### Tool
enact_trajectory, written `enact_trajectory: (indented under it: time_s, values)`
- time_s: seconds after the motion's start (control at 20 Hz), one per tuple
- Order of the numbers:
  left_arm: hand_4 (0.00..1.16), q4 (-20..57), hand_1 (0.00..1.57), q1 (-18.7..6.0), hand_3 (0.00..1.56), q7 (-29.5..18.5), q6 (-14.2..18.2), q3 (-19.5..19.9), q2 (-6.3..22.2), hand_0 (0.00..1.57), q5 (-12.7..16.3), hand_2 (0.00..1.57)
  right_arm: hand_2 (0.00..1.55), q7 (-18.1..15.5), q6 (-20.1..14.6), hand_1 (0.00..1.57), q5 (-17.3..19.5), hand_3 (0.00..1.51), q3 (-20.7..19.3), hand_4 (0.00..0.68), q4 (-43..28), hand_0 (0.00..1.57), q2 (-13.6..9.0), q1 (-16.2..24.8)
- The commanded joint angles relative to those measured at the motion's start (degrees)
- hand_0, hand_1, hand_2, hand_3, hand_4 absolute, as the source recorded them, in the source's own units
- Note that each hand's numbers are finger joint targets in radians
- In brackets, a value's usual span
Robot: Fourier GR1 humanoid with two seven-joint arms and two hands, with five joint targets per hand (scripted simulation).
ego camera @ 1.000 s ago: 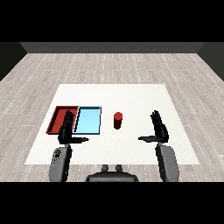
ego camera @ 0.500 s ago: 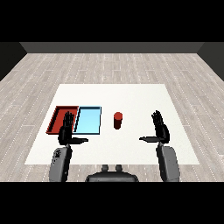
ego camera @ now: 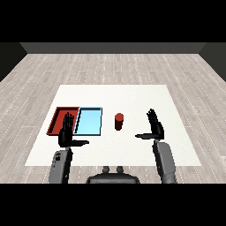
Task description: Pick the red can and put it in the red box
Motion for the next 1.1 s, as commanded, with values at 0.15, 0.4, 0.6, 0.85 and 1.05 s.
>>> enact_trajectory:
  time_s: [0.15,0.4,0.6,0.85,1.05]
  values:
    - [0.00,-4.59,0.00,3.74,0.00,1.55,-0.61,-0.29,0.06,0.00,1.16,0.00,0.00,5.38,-2.95,0.00,-0.38,0.00,-0.52,0.000,5.77,0.00,0.77,-9.72]
    - [0.00,0.61,0.00,-2.07,0.00,0.85,0.11,1.39,0.64,0.00,1.36,0.00,0.00,0.54,-0.96,0.00,-2.71,0.00,-0.65,0.000,13.98,0.00,3.34,-11.11]
    - [0.00,3.28,0.00,-1.86,0.00,-1.51,-0.85,3.06,1.77,0.00,1.88,0.00,0.00,-4.37,0.63,0.00,-3.35,0.00,-1.54,0.000,20.44,0.00,3.11,-10.84]
    - [0.00,-1.95,0.00,-1.08,0.00,2.02,1.31,0.54,0.36,0.00,1.33,0.00,0.00,-1.33,-7.18,0.00,-6.09,0.00,4.58,0.000,19.97,0.00,4.88,-15.26]
    - [0.00,-1.34,0.00,-1.90,0.00,3.14,0.83,1.26,1.19,0.00,1.95,0.00,0.00,-6.15,-7.22,0.00,-7.21,0.00,6.25,0.000,24.99,0.00,4.90,-14.34]
